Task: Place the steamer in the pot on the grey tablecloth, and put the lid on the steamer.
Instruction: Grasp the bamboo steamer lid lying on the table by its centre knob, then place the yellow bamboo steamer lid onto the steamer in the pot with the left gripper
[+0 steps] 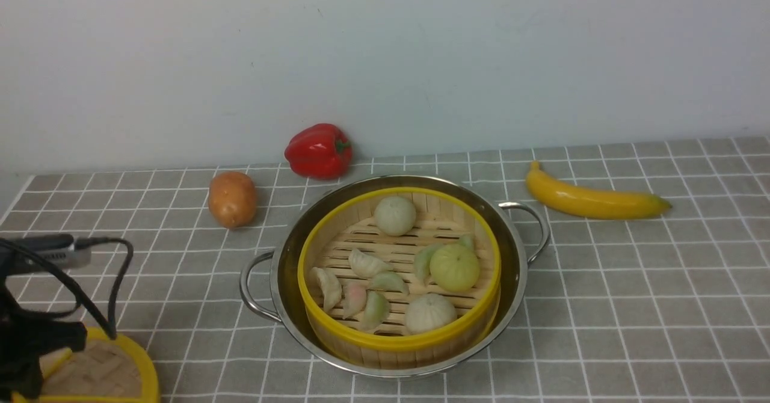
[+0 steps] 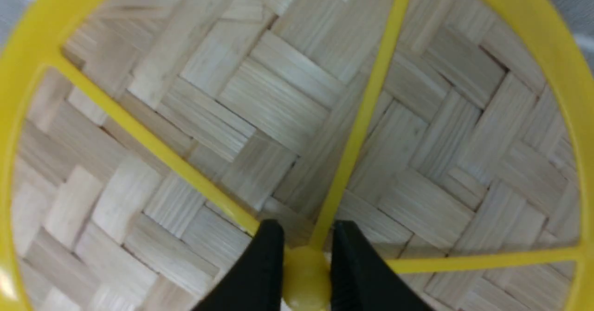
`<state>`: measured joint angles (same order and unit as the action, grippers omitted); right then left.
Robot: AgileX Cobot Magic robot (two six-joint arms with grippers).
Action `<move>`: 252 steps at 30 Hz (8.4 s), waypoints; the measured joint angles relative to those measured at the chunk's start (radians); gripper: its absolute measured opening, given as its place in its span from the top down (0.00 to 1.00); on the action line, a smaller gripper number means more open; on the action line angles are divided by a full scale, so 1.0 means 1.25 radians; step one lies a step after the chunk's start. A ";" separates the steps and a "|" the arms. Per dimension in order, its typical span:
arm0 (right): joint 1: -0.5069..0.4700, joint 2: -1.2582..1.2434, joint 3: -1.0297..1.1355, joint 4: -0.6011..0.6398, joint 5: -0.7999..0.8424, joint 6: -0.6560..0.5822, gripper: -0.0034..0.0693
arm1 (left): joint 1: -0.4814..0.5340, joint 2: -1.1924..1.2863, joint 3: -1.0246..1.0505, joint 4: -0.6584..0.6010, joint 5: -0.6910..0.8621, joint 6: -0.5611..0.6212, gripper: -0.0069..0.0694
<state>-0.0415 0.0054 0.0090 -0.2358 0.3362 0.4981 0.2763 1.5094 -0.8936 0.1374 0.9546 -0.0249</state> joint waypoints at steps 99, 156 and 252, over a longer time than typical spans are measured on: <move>0.000 0.000 0.000 0.000 -0.001 0.000 0.62 | -0.648 0.394 -0.732 -0.117 0.218 0.409 0.76; 0.000 0.000 0.000 0.000 -0.001 0.000 0.62 | -0.648 0.448 -0.733 -0.148 0.173 0.617 0.76; 0.000 0.000 0.000 0.000 -0.001 0.000 0.62 | -0.647 0.413 -0.732 -0.079 0.174 0.475 0.42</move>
<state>-0.0415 0.0054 0.0090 -0.2354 0.3356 0.4981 -0.5331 2.0260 -1.8092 0.0383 1.1721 0.5683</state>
